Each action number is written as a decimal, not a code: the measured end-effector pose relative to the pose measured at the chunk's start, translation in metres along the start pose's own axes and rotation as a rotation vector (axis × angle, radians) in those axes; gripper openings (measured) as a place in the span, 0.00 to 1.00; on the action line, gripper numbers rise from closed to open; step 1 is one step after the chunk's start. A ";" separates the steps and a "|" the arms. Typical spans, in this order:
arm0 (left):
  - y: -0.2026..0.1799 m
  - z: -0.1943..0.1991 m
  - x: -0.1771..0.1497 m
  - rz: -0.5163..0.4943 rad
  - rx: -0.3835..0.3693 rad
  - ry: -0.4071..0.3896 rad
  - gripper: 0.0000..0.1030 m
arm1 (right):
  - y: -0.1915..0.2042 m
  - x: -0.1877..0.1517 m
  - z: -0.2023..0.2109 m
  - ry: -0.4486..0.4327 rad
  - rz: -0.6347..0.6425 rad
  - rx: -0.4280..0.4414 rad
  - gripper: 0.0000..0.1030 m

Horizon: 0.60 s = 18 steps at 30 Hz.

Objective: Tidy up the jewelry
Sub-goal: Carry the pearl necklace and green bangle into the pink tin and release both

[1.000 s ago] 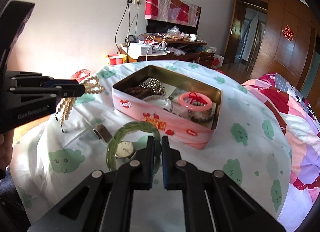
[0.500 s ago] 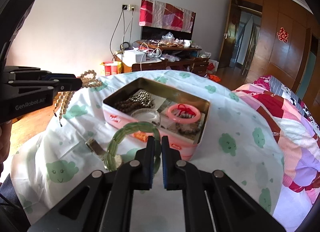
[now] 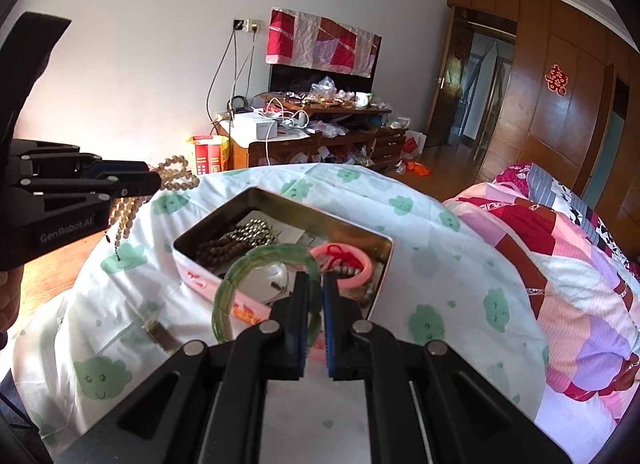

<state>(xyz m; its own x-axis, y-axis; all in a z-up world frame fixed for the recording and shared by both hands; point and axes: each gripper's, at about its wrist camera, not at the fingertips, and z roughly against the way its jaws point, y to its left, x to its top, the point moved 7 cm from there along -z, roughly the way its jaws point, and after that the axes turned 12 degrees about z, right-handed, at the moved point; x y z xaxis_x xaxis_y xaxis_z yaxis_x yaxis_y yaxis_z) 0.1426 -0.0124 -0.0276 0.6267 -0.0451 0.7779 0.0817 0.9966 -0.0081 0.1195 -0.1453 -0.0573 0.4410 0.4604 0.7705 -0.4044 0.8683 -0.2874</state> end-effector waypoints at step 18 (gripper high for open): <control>-0.017 -0.042 0.024 -0.006 0.003 0.023 0.13 | -0.028 0.020 -0.038 0.017 -0.003 -0.052 0.08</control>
<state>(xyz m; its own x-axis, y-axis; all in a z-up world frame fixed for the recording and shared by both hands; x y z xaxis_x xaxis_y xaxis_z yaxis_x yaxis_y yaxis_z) 0.1888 -0.0338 -0.0349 0.6438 -0.0521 0.7634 0.0832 0.9965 -0.0021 0.1707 -0.1531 -0.0553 0.4555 0.4608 0.7617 -0.3615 0.8776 -0.3148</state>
